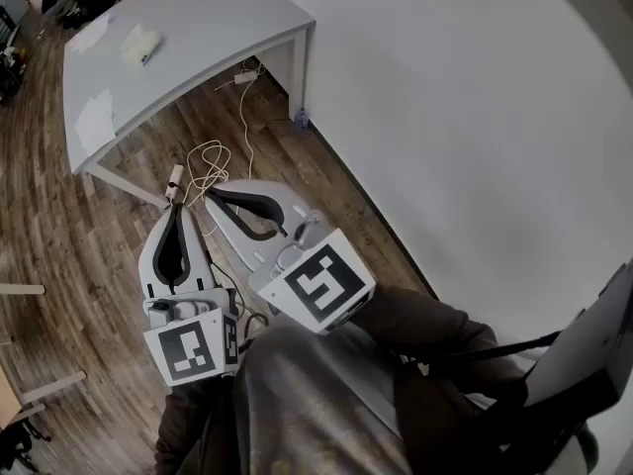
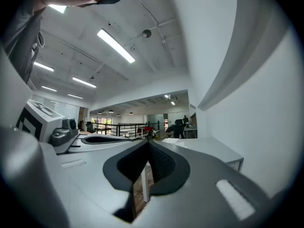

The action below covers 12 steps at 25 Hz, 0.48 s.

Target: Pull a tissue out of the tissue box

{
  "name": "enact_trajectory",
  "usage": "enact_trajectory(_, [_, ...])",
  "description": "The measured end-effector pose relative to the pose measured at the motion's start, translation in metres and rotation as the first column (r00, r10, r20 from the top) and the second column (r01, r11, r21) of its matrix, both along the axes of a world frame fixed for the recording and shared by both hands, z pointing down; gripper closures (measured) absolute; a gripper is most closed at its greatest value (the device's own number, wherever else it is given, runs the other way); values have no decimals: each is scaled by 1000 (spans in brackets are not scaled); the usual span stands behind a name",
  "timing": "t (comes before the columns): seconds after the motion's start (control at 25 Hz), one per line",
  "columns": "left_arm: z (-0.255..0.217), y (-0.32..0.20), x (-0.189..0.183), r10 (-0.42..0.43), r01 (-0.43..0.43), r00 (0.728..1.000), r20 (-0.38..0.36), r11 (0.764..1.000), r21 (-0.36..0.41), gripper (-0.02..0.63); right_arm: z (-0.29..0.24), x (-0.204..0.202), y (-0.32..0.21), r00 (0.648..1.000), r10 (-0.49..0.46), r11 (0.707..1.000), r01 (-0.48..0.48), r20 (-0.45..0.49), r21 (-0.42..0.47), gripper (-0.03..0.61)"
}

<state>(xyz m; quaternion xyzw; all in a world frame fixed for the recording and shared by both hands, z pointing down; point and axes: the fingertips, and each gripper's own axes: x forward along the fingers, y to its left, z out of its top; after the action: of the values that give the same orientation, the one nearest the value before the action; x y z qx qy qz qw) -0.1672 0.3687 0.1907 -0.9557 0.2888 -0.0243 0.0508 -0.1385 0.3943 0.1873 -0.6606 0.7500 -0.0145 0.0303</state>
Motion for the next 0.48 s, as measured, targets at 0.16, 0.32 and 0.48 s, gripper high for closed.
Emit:
enact_trajectory(0.16, [11,6,12,41,-41,999,5,999,-17,615,4,12,5,1000,24,1000,-24,-13,-5,578])
enact_trajectory(0.32, [19,6,17,43,-42,999,22,999,-33,615,12,20,8,999,41,999,-41,1,-27,578])
enact_trajectory(0.48, [26,9,26,38,-36,998,44,998,-42,615,17,31,12,999,32,999,-31,28,-31,577])
